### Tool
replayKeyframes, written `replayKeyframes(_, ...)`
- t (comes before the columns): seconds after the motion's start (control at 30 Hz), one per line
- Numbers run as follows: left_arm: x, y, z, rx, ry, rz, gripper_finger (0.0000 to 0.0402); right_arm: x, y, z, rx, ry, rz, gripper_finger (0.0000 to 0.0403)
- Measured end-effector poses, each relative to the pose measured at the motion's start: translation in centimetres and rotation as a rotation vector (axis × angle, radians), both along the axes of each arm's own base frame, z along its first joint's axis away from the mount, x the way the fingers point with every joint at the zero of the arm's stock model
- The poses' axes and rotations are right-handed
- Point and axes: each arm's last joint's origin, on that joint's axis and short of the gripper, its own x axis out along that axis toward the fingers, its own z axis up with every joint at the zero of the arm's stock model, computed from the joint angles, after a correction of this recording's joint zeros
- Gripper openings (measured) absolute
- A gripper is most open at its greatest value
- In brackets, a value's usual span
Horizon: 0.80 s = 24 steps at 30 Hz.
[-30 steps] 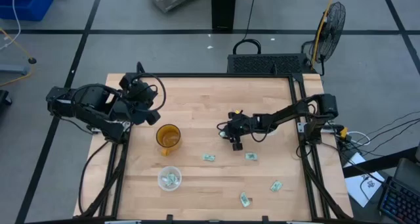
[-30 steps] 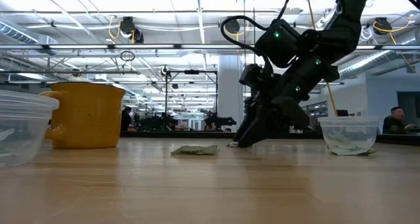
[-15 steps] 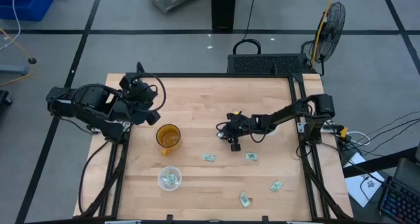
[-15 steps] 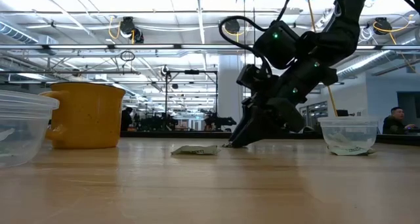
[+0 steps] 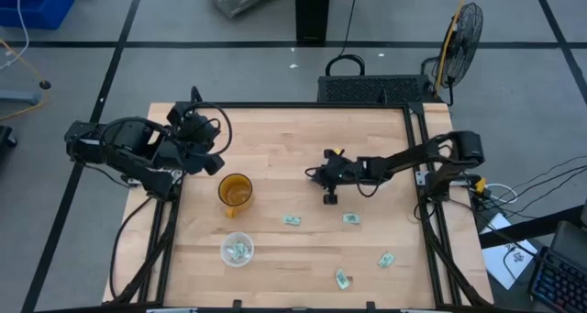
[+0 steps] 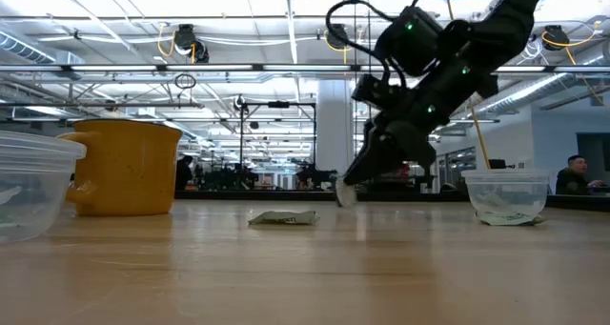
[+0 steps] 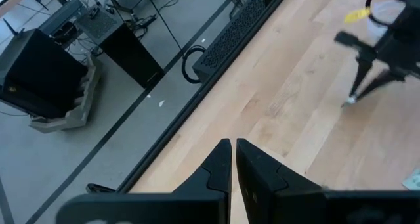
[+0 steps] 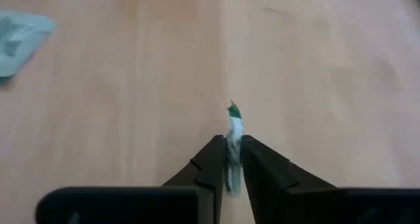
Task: Pick and place Stevia / Truvia into bins
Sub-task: Put the truvia packet into the top transparent container
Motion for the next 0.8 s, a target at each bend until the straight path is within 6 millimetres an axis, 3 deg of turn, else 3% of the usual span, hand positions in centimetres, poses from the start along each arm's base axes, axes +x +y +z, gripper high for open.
replayKeyframes(0.23,0.0,-0.1,-0.1,-0.033,0.008,-0.018,0.0031,-3.2,0.3,4.3,-0.084,0.046,-0.174,0.0027)
replayKeyframes(0.5,0.0,-0.1,-0.1,-0.042,0.008,-0.021,0.0031,-10.0,1.6,8.8,0.013,0.096,-0.402,0.0003)
replayKeyframes(0.67,0.0,-0.1,-0.1,-0.041,0.008,-0.021,0.0031,-13.7,2.1,9.5,0.068,0.192,-0.479,0.0005)
replayKeyframes(0.8,0.0,-0.1,-0.1,-0.041,0.008,-0.020,0.0031,-15.4,2.3,9.0,0.144,0.314,-0.503,0.0001)
